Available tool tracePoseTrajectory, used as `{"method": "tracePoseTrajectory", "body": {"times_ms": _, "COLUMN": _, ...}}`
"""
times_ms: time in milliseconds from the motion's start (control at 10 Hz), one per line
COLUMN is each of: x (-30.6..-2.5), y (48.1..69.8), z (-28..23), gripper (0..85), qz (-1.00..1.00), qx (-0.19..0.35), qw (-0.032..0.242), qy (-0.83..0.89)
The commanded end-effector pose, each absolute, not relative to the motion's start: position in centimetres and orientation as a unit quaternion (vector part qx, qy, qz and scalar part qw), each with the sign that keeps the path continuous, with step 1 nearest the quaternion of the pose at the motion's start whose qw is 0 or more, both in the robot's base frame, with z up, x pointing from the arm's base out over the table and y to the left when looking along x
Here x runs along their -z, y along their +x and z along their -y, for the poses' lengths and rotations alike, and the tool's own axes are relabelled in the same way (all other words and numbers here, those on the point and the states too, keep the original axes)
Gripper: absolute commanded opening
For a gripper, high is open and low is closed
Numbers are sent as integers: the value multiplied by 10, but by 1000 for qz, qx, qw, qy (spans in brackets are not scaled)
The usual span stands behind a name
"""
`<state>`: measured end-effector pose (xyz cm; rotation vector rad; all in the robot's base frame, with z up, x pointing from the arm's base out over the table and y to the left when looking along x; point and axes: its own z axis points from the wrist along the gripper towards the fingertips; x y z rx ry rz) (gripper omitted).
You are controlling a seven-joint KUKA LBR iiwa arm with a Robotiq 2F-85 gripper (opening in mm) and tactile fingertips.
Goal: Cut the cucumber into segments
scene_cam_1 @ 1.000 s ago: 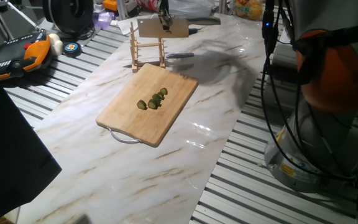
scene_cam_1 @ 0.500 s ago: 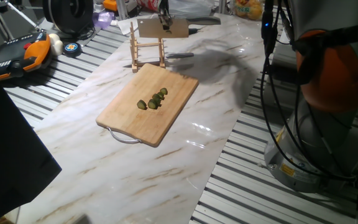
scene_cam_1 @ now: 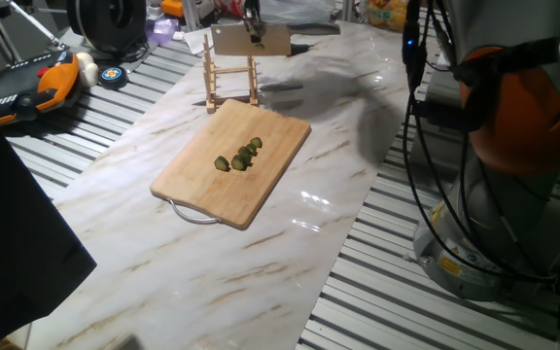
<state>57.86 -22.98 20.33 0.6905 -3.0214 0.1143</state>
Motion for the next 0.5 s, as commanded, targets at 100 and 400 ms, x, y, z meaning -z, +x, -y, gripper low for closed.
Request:
{"method": "tracePoseTrajectory", "body": {"times_ms": 100, "x": -205, "y": 590, "z": 240, "gripper": 7, "qz": 974, "qx": -32, "qw": 23, "qy": 222}}
{"method": "tracePoseTrajectory", "body": {"times_ms": 400, "x": -205, "y": 595, "z": 244, "gripper": 7, "qz": 974, "qx": -37, "qw": 26, "qy": 222}}
